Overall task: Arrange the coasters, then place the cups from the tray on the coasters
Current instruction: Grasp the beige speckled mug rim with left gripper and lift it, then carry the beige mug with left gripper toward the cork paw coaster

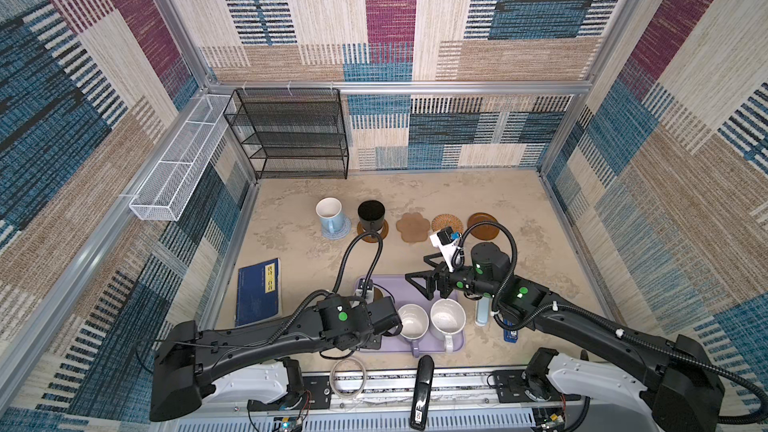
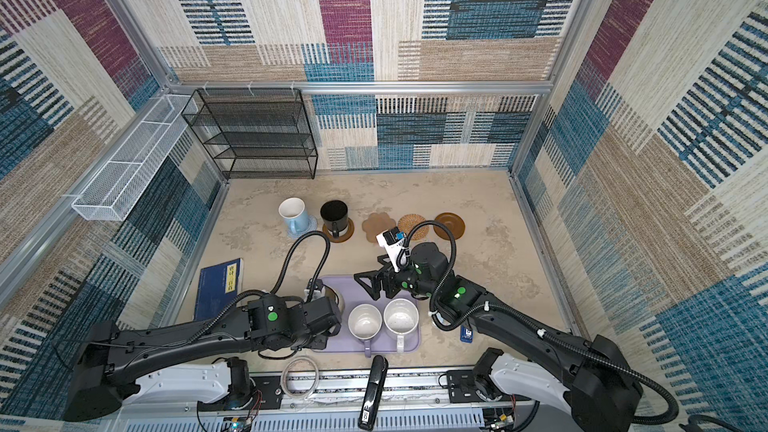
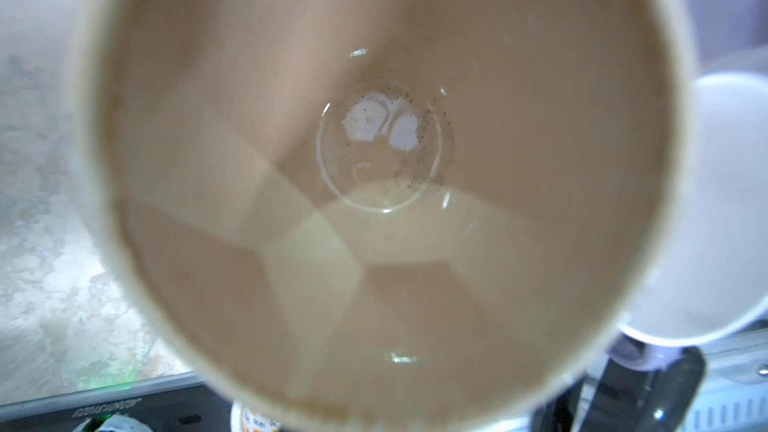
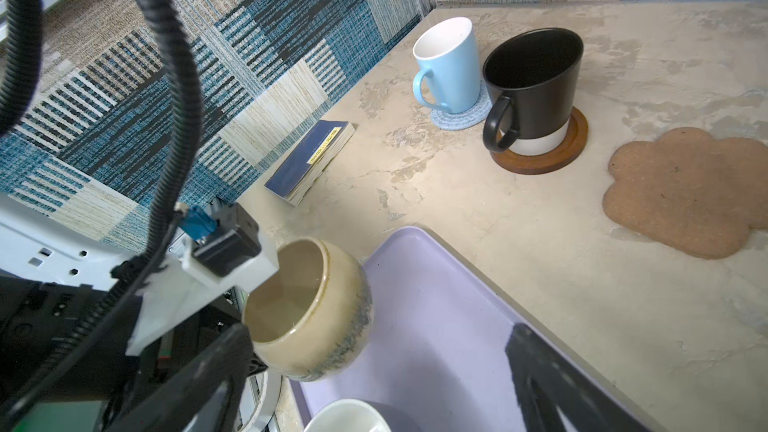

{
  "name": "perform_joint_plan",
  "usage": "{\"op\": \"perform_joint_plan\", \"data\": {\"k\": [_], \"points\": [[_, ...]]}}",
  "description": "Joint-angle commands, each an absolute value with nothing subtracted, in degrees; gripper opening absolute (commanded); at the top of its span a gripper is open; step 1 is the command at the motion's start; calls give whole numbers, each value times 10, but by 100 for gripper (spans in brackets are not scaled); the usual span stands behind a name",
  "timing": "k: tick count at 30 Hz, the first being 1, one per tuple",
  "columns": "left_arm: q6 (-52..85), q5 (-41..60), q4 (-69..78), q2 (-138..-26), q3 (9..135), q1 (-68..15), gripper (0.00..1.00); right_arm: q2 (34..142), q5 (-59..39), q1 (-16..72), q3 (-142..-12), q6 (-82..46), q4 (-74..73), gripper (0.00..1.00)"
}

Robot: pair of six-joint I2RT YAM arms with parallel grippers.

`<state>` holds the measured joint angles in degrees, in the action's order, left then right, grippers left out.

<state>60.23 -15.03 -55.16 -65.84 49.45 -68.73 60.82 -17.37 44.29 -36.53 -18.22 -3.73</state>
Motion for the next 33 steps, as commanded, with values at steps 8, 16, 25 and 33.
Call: {"op": "perform_joint_plan", "data": {"k": [8, 16, 25, 33], "points": [[513, -216, -604, -640, 591, -618, 0, 614, -187, 426, -352, -209, -108, 100], [431, -188, -581, -706, 671, -558, 0, 603, -220, 392, -334, -197, -145, 100], [355, -124, -538, -825, 789, -508, 0, 636, -281, 299, -359, -199, -162, 100], [332, -89, -518, -947, 904, -475, 0, 645, -256, 245, -354, -221, -195, 100]]}}
